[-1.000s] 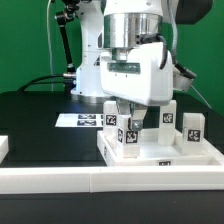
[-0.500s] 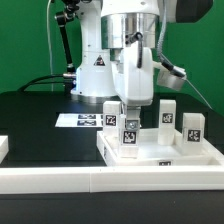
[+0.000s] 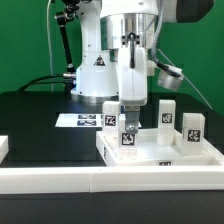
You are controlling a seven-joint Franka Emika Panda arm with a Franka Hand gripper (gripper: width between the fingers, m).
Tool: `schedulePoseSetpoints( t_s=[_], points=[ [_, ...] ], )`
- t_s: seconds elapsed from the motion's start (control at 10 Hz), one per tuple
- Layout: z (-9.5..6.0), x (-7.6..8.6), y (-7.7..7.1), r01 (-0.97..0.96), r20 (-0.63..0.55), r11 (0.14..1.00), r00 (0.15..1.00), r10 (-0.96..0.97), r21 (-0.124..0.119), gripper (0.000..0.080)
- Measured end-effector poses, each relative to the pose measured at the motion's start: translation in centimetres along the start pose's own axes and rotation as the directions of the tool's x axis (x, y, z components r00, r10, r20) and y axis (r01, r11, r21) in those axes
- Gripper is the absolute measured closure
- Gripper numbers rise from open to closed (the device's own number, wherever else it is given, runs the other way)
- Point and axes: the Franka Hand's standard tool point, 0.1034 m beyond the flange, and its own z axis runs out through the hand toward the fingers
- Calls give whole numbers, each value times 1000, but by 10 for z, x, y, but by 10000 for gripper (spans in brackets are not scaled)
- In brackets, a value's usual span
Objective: Assemble square table
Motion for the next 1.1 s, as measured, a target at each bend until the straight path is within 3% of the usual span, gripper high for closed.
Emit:
schedulePoseSetpoints(
  t_s=[0.1, 0.5, 1.1],
  points=[
    [0, -1, 0, 142, 7, 990, 990, -142, -12, 159],
    [0, -2, 0, 493, 10, 870, 870, -493, -8, 150],
    [2, 0, 2, 893, 13, 451, 451, -893, -16, 150]
  ],
)
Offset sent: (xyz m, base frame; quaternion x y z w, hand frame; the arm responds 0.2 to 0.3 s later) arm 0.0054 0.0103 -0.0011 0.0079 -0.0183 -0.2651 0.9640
